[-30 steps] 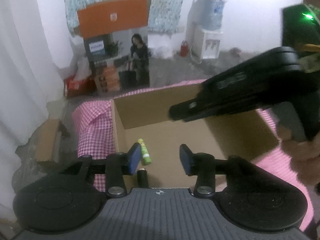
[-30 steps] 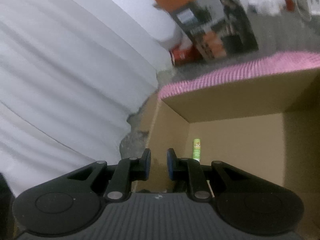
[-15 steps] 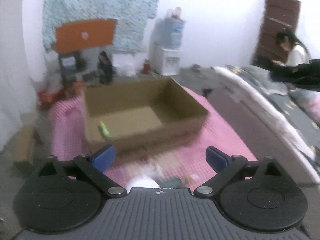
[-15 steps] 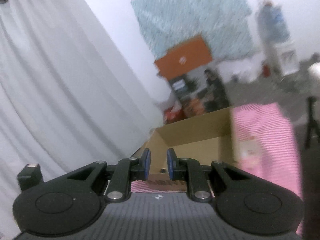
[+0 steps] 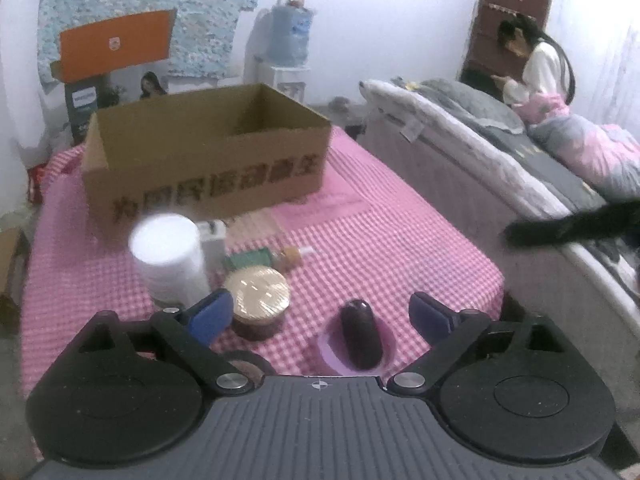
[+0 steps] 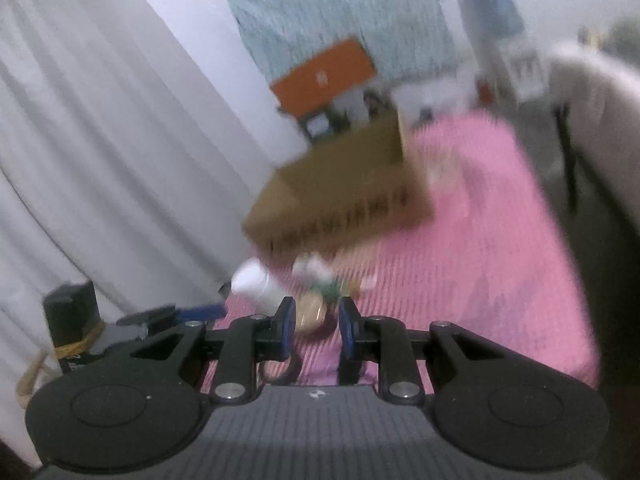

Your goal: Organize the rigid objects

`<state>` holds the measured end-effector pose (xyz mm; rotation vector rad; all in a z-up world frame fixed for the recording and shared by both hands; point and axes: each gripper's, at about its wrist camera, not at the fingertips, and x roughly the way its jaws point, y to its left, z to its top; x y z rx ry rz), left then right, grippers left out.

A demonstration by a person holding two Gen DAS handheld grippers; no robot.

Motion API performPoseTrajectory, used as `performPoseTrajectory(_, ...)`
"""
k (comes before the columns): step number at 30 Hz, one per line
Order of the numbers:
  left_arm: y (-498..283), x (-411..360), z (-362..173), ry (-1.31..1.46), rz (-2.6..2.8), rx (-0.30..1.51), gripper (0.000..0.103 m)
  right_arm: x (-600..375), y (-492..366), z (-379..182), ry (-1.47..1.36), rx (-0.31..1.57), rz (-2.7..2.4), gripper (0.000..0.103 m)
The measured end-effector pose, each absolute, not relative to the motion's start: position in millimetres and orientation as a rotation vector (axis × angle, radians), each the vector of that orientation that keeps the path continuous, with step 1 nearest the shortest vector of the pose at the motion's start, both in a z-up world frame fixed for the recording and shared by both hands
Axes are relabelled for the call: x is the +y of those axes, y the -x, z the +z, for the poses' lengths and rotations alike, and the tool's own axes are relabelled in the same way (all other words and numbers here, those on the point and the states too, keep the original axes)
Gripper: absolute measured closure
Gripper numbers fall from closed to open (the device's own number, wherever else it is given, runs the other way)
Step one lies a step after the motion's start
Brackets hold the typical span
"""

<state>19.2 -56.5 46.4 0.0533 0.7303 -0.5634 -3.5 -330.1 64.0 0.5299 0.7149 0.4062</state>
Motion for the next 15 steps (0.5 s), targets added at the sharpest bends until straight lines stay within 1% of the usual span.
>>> performPoseTrajectory(5, -18, -62, 32, -0.074, -0.553, 0.759, 0.018, -303, -3, 22, -0.518, 0.756, 0.376, 0.078)
performPoseTrajectory(7, -18, -66, 28, -0.093, -0.561, 0.771, 0.021, -296, -9, 13, -0.53, 0.757, 0.37, 0.078)
performPoseTrajectory(10, -16, -74, 24, -0.142, -0.563, 0.769, 0.024, -294, -13, 5, -0.557, 0.75, 0.372, 0.078)
performPoseTrajectory(13, -12, -80, 21, -0.183, -0.577, 0.755, 0.031, -294, -22, 3, -0.573, 0.751, 0.375, 0.08)
performPoseTrajectory(15, -13, -84, 20, -0.208, -0.586, 0.748, 0.038, -295, -28, 0, -0.584, 0.765, 0.379, 0.08)
